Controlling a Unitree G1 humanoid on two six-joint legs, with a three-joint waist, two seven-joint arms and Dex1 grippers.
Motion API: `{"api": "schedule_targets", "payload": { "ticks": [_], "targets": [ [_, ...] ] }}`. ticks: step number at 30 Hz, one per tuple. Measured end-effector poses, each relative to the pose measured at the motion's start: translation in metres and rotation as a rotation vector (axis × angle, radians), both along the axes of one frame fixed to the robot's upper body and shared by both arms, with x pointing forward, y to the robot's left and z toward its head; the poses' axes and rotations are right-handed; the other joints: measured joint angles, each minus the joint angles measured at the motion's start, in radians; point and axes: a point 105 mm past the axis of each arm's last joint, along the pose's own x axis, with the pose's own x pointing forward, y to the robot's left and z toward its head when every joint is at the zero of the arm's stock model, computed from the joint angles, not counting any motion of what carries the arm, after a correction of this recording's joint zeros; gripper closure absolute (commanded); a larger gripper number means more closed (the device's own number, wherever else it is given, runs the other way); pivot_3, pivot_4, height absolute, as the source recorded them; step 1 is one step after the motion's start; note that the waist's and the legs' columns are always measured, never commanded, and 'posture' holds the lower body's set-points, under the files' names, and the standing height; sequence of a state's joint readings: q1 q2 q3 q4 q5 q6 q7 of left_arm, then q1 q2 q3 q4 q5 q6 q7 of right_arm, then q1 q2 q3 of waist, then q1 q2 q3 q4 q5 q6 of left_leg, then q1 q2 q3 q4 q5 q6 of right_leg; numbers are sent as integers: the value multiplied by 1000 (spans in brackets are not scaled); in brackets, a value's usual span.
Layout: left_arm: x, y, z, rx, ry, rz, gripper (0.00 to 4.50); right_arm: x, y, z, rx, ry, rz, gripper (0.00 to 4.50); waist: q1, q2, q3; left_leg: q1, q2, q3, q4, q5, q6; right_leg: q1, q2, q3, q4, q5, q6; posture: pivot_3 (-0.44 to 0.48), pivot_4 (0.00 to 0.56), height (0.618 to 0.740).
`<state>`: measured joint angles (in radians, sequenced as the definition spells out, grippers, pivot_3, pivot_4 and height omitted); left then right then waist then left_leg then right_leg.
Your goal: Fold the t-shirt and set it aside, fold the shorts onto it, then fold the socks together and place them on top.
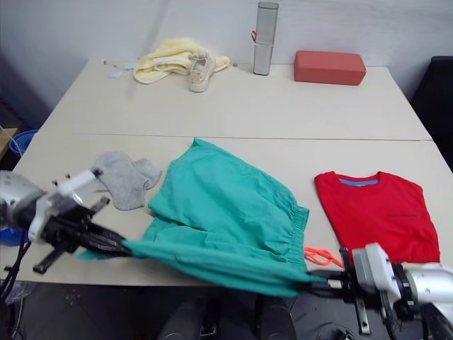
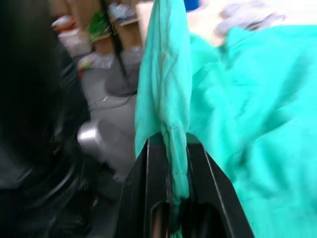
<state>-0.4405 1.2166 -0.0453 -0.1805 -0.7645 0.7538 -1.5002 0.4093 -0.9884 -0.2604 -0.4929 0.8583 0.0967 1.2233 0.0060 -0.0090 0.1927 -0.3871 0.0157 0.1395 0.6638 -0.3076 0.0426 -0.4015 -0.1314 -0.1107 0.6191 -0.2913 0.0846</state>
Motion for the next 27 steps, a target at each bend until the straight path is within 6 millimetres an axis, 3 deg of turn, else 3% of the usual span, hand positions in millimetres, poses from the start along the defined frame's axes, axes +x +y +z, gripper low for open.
{"api": "schedule_targets", "payload": {
  "ticks": [4, 7, 12, 22, 27],
  "targets": [
    [69, -15, 12, -105, -205, 76, 4480, 31, 1, 12, 57, 25, -114, 4500, 17, -2, 0, -4, 0, 1, 3, 4, 6, -5, 1, -1, 3, 0, 0, 0, 150, 740],
    [107, -23, 22, -150, -321, 147, 4480, 47, 1, 13, 84, 43, -192, 4500, 23, -4, -1, -9, -1, 2, 5, 5, 8, -8, 1, -1, 4, 1, 1, 0, 150, 740],
    [150, -44, 28, -183, -469, 217, 4480, 71, 1, 7, 110, 54, -321, 4500, 19, -6, -1, -19, -1, 3, 16, 4, 13, -12, 3, -7, 6, 5, 8, 0, 150, 740],
    [198, -69, 15, -151, -626, 391, 4480, 106, -1, -15, 162, 96, -607, 4500, 18, -7, -1, -19, -3, 6, 19, 2, 19, -12, 0, -6, 3, 8, 14, 0, 150, 740],
    [210, -76, 4, -132, -654, 481, 4480, 117, -4, -22, 175, 105, -722, 4500, 16, -7, -1, -19, -3, 6, 19, 2, 19, -12, 0, -6, 5, 8, 14, 0, 150, 740]
  ]
}}
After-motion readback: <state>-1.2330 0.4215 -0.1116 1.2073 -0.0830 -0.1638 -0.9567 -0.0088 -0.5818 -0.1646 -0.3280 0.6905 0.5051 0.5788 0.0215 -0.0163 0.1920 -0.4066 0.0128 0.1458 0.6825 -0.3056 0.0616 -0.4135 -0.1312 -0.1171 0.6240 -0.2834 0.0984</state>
